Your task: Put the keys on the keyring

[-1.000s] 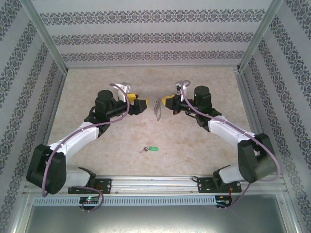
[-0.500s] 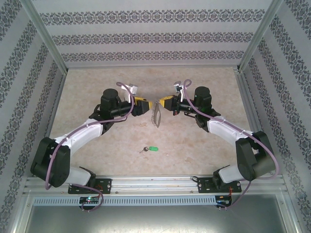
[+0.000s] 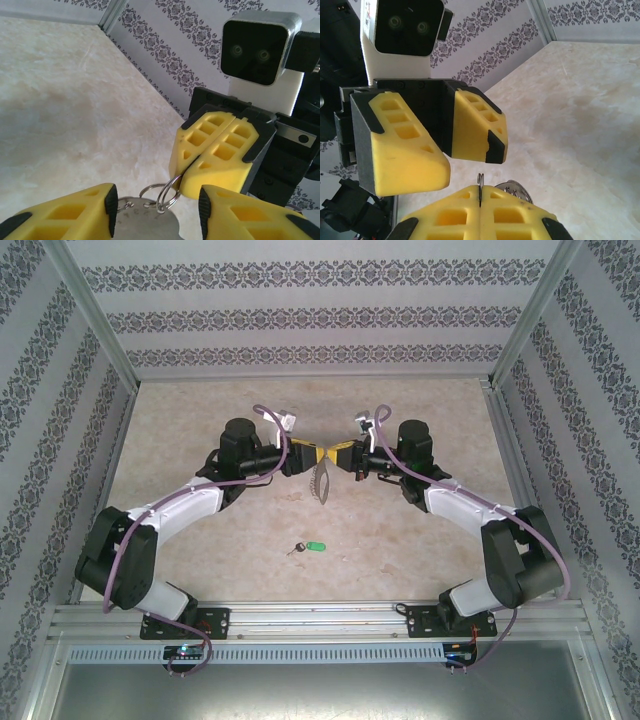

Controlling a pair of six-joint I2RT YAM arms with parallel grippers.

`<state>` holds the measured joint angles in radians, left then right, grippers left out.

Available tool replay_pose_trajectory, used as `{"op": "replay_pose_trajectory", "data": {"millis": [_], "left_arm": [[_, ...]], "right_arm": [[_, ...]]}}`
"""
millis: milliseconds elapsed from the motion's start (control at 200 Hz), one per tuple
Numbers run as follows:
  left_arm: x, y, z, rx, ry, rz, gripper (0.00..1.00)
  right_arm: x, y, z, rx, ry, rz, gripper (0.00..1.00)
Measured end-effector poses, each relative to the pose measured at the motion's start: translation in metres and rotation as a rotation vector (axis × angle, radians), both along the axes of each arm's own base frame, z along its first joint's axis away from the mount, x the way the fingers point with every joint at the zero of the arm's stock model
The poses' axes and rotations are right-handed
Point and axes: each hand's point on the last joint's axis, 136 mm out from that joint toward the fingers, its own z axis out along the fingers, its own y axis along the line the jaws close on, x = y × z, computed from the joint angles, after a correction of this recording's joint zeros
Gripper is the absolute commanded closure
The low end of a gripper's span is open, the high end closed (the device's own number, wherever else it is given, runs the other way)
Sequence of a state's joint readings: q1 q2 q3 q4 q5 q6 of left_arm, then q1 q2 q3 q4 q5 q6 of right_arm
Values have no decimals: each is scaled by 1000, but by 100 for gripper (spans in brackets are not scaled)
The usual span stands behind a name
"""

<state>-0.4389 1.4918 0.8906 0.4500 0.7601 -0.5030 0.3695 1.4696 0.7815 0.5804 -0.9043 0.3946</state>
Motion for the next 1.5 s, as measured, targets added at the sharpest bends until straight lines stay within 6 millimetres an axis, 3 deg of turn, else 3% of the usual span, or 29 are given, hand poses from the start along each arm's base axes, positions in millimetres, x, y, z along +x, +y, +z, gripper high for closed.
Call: {"op": "replay_pose_trajectory", "data": {"millis": [220, 520, 769, 1144, 1504], "left_arm": [[0, -2, -1, -5, -1, -8, 60], [-2, -5, -3, -7, 2, -24, 57], [-5, -9, 10, -52, -46, -56, 65], [-5, -5, -2, -33, -55, -33, 44], [-5, -3, 4, -25, -90, -22, 46]], "right_arm": [[0, 1, -4, -3, 10, 5, 100], [0, 1, -4, -4, 11, 4, 100], [0, 1, -4, -3, 14, 4, 100], [1, 1, -2, 3, 2, 4, 100], [-7, 1, 6, 19, 2, 27, 100]]}}
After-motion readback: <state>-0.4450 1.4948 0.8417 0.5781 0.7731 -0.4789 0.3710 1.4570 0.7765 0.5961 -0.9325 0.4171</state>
